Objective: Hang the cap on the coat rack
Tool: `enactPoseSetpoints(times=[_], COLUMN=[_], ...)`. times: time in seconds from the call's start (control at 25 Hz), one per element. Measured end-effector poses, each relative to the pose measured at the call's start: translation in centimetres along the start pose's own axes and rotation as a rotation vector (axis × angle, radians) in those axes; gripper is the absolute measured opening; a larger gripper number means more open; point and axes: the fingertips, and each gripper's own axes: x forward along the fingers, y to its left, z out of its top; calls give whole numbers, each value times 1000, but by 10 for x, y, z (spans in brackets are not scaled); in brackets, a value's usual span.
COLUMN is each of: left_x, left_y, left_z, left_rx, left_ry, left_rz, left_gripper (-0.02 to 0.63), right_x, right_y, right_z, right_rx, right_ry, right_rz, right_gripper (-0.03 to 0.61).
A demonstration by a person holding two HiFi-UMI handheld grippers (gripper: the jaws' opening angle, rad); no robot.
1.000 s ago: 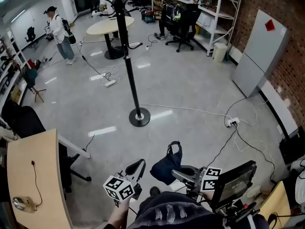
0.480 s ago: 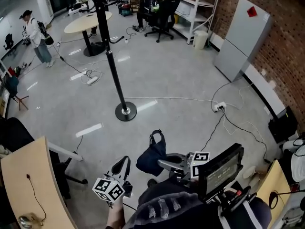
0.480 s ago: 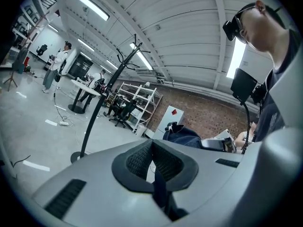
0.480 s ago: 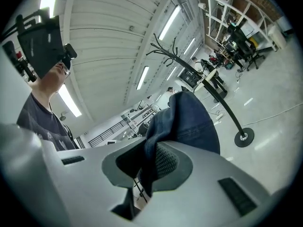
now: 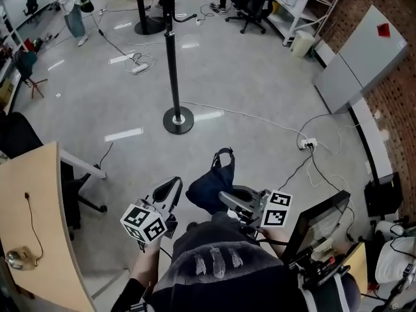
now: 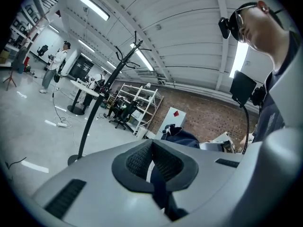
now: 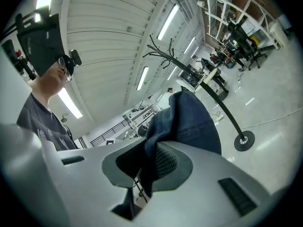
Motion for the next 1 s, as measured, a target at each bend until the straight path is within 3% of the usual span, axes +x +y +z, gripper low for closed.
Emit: enactPoseSetpoints(times=[0.12, 0.32, 0.52, 0.68, 1.0], left_x=[19, 73, 146, 180, 185], left_y=[5, 3, -5, -7, 5], left_z=[3, 53, 82, 82, 75], left_rx=[26, 188, 211, 219, 175], left_ry=[-17, -47, -21, -2, -8], left_rz=[14, 35, 65, 113, 184], left_gripper=[8, 8, 8, 8, 8], right_x=[-1, 2, 4, -1, -7], right_y=[-17, -49, -82, -103, -117], right_z=[12, 75, 147, 179, 180], right_rx=[-65, -219, -346, -355, -269], right_ry=[19, 44, 120, 125, 81], right_rz=[17, 90, 187, 244, 260], right_gripper=[32, 32, 32, 32, 32])
